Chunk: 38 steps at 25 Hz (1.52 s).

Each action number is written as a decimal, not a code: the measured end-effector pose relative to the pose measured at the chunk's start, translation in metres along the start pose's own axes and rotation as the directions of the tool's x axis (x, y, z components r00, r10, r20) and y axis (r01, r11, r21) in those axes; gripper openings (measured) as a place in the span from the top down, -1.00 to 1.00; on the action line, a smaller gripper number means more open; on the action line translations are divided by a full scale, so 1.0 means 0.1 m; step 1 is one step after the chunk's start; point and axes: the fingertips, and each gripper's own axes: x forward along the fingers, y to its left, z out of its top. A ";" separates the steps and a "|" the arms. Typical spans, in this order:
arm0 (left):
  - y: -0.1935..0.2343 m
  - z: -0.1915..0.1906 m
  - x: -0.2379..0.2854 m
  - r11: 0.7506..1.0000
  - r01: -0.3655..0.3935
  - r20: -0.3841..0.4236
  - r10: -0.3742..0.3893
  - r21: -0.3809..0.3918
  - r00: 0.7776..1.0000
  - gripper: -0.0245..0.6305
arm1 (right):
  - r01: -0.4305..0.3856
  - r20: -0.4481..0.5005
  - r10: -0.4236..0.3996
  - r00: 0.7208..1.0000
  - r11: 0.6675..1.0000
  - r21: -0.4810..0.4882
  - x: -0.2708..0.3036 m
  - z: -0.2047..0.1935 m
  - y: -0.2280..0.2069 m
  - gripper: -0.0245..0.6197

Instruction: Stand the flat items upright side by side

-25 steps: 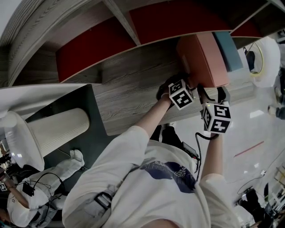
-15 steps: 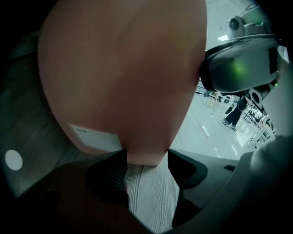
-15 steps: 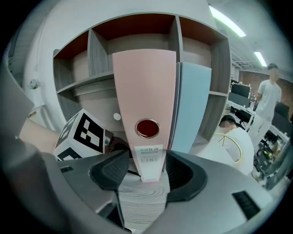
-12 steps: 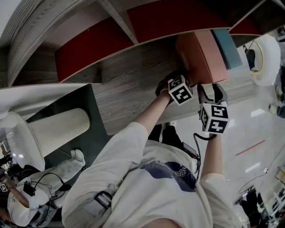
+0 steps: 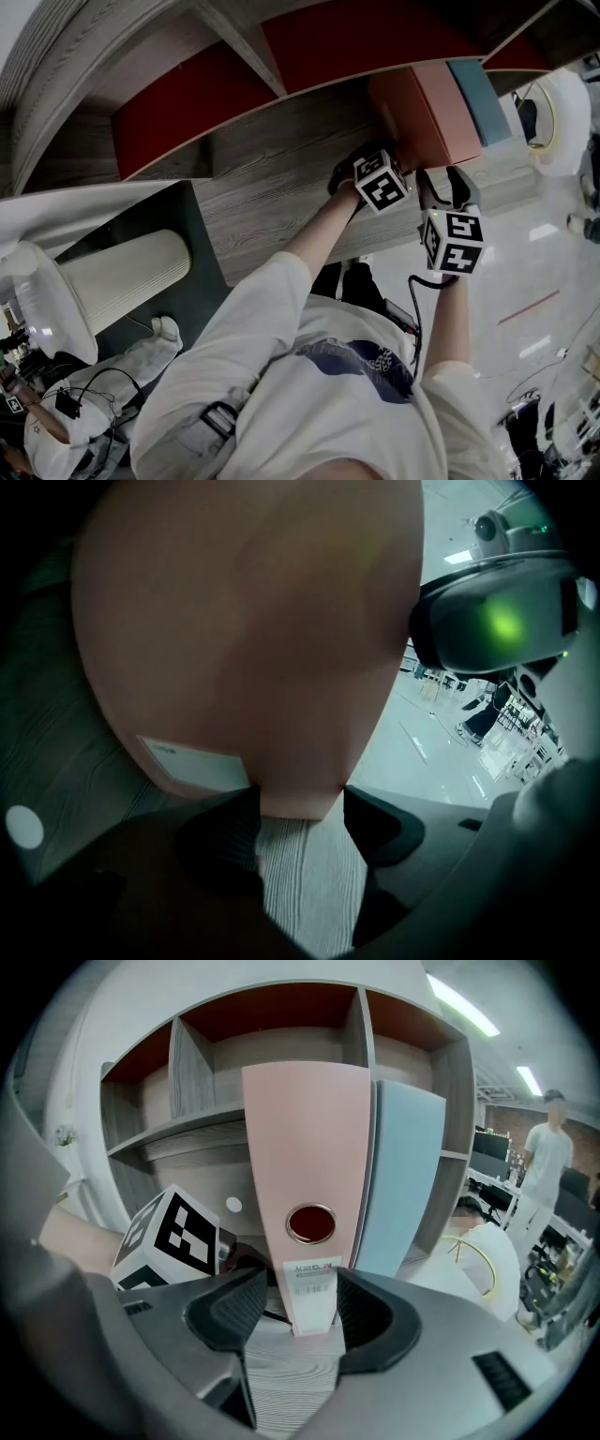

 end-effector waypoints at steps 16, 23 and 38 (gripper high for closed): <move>0.14 0.00 0.05 1.000 0.003 -0.041 -0.002 0.018 0.999 0.09 | 0.002 0.002 -0.002 1.000 1.000 0.000 0.12 0.09 -0.06 0.22; 0.15 -0.06 0.02 1.000 0.001 -0.053 0.000 0.022 0.999 0.09 | -0.006 -0.001 0.006 1.000 0.999 -0.033 0.04 0.06 -0.08 0.20; -0.08 0.17 -0.75 0.809 -0.383 0.054 0.451 -0.446 0.891 0.09 | -0.342 0.181 0.366 0.913 0.928 -0.148 -0.52 0.12 -0.66 0.19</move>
